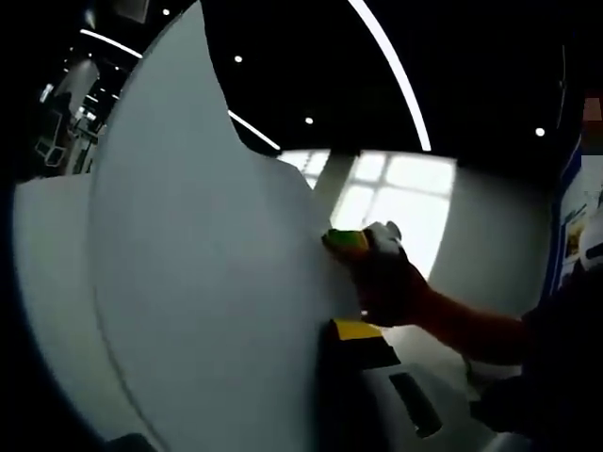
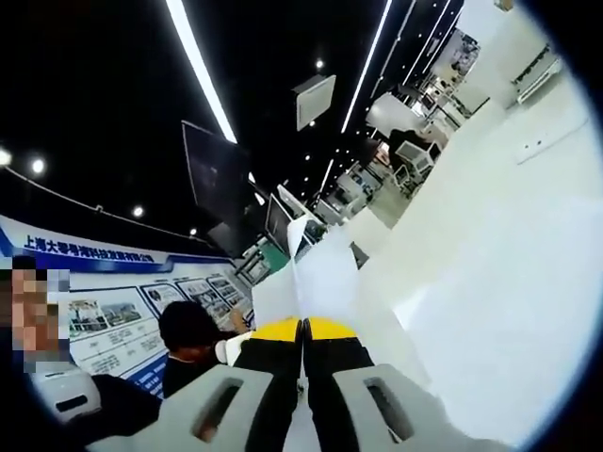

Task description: Organize the stack of printing papers by aligning and flattening the scattered papers on the table

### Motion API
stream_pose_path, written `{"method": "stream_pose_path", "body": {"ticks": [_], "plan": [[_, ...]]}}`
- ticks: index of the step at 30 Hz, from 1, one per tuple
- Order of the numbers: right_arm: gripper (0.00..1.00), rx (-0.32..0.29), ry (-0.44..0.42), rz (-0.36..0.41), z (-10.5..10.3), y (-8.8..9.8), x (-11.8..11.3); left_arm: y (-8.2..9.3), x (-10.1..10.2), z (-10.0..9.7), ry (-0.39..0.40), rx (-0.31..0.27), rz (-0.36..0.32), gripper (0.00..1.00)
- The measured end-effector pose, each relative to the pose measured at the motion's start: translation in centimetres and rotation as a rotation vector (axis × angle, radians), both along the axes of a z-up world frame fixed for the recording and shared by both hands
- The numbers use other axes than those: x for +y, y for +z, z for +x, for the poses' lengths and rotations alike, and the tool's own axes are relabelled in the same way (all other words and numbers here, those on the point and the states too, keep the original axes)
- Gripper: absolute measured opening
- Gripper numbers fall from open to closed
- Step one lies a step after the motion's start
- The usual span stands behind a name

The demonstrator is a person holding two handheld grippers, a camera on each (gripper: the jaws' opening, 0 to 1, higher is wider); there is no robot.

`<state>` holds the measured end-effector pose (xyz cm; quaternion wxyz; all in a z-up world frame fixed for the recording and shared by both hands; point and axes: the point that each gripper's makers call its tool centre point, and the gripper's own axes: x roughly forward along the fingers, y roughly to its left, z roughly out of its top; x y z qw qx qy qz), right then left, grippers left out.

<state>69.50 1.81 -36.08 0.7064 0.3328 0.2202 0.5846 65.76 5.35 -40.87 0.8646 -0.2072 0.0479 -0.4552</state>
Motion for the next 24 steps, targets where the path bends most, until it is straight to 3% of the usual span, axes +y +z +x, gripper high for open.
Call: {"method": "stream_pose_path", "body": {"ticks": [16, 21, 24], "plan": [[0.0, -0.011, -0.018, 0.008, 0.1, -0.3, -0.4, -0.2, 0.0, 0.0, 0.007, -0.023, 0.031, 0.06], [0.15, -0.026, -0.07, 0.037, 0.8, 0.3, -1.9, -0.2, 0.0, 0.0, 0.009, -0.026, 0.037, 0.06], [0.25, -0.074, -0.129, 0.027, 1.5, 0.9, -3.2, -0.2, 0.0, 0.0, 0.01, -0.025, 0.039, 0.06]]}}
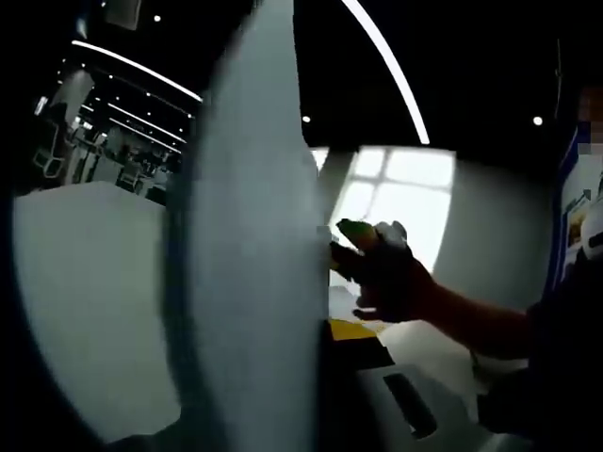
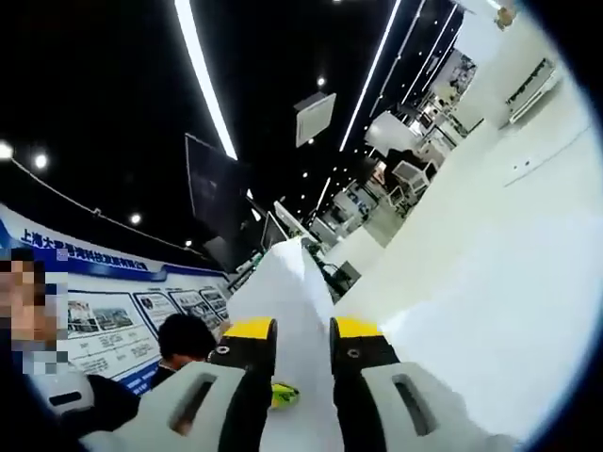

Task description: Organize the stack of printing papers by aligning and flattening the scattered papers on the table

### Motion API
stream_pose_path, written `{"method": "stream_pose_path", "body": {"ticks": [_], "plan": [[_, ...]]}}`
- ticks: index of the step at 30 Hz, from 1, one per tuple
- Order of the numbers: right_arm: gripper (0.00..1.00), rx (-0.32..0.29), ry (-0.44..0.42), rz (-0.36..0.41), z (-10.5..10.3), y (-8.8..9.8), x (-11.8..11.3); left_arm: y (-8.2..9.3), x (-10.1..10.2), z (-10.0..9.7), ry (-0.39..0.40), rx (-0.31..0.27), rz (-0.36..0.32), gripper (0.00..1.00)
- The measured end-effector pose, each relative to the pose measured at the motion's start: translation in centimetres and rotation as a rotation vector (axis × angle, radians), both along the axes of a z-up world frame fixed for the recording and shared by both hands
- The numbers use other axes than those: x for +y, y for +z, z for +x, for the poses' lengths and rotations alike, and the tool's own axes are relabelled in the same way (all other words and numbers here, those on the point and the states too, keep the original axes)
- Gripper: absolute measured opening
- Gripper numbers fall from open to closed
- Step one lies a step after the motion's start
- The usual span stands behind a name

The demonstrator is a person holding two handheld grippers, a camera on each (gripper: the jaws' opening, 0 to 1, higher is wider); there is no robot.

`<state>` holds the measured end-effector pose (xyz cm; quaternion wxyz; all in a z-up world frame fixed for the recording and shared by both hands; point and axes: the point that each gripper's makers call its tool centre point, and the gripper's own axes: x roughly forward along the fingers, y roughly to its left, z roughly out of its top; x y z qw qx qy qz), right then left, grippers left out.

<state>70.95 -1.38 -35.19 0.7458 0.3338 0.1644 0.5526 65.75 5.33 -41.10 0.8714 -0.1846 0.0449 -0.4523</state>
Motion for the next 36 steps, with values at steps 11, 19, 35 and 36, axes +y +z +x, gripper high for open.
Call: {"method": "stream_pose_path", "body": {"ticks": [11, 19, 35, 36], "plan": [[0.57, -0.125, -0.263, -0.062, 1.8, 1.3, -6.1, -0.1, -0.1, -0.1, -0.001, 0.0, 0.006, 0.06], [0.71, -0.165, -0.365, -0.106, 1.6, 0.8, -9.8, 0.0, -0.4, -0.5, -0.001, 0.002, 0.011, 0.06], [0.88, -0.143, -0.463, -0.086, 2.4, 0.1, -12.7, 0.0, -0.6, -0.8, -0.004, 0.005, 0.016, 0.06], [0.88, -0.142, -0.467, -0.087, 2.5, 0.1, -12.9, 0.0, -0.6, -0.8, -0.004, 0.005, 0.016, 0.06]]}}
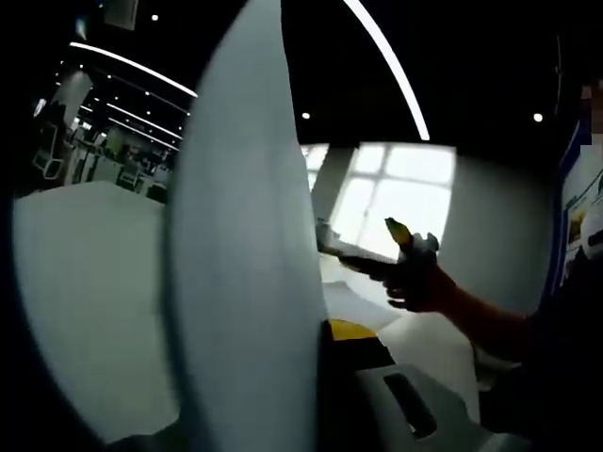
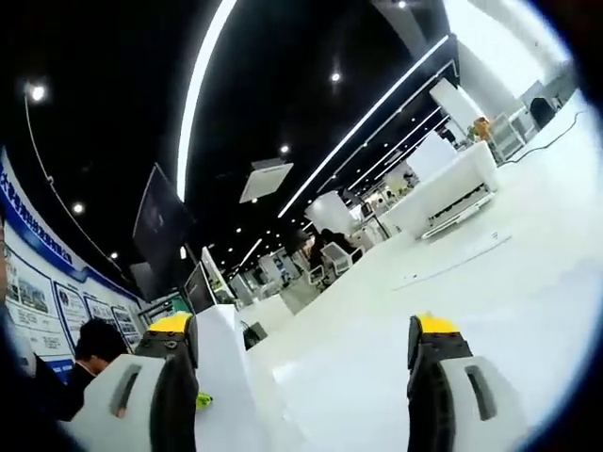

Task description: Organize the stack of printing papers by aligning and flattening the scattered papers on the table

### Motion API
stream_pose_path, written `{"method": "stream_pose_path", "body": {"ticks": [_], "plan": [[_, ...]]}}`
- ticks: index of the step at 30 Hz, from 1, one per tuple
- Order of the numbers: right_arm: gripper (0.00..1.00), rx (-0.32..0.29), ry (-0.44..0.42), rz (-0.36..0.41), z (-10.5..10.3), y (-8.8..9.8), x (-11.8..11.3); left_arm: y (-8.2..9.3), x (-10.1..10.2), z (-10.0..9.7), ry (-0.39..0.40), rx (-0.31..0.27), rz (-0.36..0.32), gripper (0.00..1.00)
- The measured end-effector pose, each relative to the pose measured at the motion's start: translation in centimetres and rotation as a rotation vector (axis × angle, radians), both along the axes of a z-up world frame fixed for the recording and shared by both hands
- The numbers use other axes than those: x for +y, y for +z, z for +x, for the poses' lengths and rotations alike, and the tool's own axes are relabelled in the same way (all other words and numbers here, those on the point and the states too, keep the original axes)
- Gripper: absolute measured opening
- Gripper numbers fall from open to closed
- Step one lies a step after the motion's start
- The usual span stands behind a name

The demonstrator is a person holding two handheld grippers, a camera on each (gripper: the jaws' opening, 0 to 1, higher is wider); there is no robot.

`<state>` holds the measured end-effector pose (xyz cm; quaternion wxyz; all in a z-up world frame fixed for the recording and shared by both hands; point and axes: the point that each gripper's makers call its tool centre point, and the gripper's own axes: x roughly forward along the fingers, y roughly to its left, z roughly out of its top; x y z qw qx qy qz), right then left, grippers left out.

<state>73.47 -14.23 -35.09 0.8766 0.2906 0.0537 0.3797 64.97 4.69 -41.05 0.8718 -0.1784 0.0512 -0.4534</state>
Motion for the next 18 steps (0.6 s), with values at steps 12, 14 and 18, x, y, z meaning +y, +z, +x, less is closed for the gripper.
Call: {"method": "stream_pose_path", "body": {"ticks": [12, 14, 18], "plan": [[0.88, 0.011, -0.097, -0.108, 2.7, -1.2, -2.8, 0.0, 0.1, 0.1, 0.0, -0.001, 0.0, 0.06], [0.88, 0.017, -0.109, -0.144, 3.3, -1.8, -3.1, 0.0, 0.1, 0.1, 0.0, -0.001, 0.0, 0.06], [0.88, 0.033, -0.133, -0.249, 4.5, -3.9, -3.5, -0.1, 0.1, 0.2, 0.0, 0.001, 0.002, 0.06]]}}
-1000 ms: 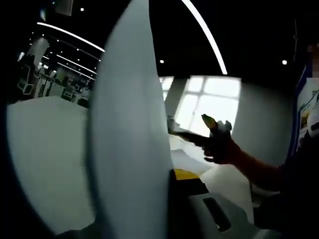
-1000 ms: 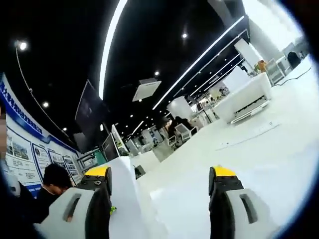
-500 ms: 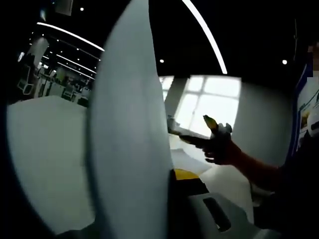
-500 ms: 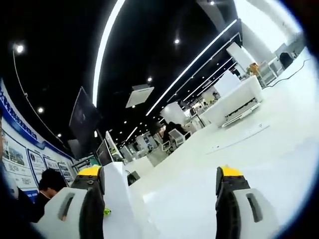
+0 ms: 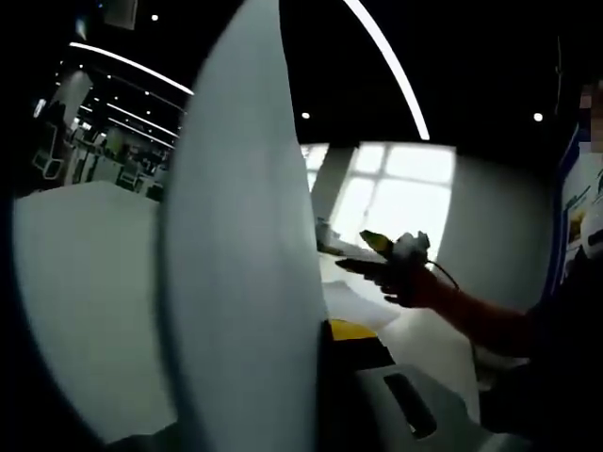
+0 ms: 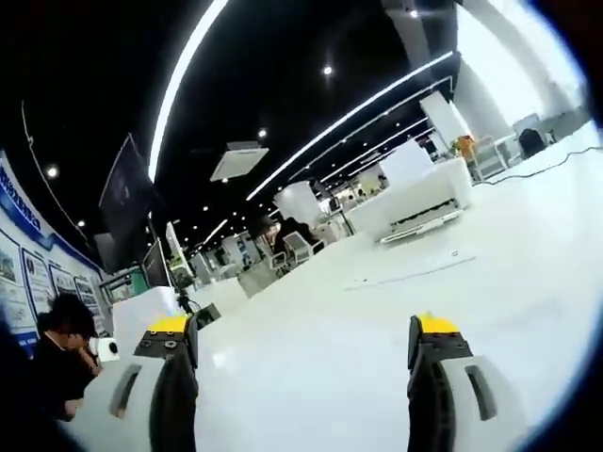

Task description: Organize the stack of printing papers by aligning and flattening the scattered papers on the table

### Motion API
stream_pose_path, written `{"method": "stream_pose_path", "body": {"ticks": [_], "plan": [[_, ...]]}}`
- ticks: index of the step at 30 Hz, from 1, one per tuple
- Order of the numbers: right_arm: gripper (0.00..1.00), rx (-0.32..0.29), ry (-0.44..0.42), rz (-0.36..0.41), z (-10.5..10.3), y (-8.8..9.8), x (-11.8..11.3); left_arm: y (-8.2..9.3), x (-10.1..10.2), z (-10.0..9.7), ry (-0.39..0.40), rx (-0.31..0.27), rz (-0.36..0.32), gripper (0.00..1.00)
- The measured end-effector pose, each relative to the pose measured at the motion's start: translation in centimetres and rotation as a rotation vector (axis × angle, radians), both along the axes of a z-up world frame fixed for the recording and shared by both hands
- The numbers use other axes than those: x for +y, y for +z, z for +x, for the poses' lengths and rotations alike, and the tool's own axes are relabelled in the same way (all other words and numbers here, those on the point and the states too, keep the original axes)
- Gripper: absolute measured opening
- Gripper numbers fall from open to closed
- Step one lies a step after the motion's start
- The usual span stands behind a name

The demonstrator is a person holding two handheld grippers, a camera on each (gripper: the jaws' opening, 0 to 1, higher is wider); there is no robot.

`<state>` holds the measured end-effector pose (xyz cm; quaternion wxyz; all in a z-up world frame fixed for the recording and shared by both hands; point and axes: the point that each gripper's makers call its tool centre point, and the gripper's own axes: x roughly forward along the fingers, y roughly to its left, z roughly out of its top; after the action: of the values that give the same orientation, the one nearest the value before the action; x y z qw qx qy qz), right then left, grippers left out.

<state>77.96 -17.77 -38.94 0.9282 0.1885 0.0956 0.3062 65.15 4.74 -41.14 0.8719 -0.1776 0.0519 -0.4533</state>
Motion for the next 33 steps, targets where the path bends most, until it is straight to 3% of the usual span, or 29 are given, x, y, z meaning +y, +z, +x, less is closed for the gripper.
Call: {"method": "stream_pose_path", "body": {"ticks": [6, 10, 16, 23, 26, 28, 29, 31, 33], "plan": [[0.88, 0.04, -0.008, -0.056, 2.1, -2.9, 0.7, -0.1, 0.0, 0.1, 0.0, 0.0, 0.004, 0.06], [0.88, 0.061, -0.038, -0.156, 3.4, -5.0, 0.6, -0.1, 0.1, 0.1, 0.001, 0.0, 0.004, 0.06], [0.86, 0.056, -0.052, -0.307, 5.2, -6.8, -0.2, -0.1, 0.1, 0.1, -0.001, 0.001, 0.002, 0.06], [0.8, 0.06, -0.046, -0.388, 5.9, -8.5, -0.4, -0.5, 0.5, 0.6, -0.002, -0.002, 0.007, 0.06], [0.76, 0.052, -0.037, -0.465, 6.0, -9.2, -0.5, -0.6, 0.6, 0.8, -0.002, -0.002, 0.007, 0.06], [0.74, 0.033, -0.017, -0.554, 6.2, -10.0, -0.4, -0.6, 0.7, 0.9, -0.002, -0.003, 0.007, 0.06], [0.73, 0.033, -0.023, -0.528, 6.2, -9.6, -0.5, -0.7, 0.7, 1.0, -0.002, -0.004, 0.008, 0.06], [0.73, 0.042, -0.027, -0.513, 3.8, -9.2, 1.1, -0.7, 0.7, 1.0, -0.003, -0.004, 0.009, 0.06], [0.72, 0.041, -0.028, -0.514, 4.9, -9.5, 0.5, -0.7, 0.8, 1.0, -0.003, -0.005, 0.011, 0.06]]}}
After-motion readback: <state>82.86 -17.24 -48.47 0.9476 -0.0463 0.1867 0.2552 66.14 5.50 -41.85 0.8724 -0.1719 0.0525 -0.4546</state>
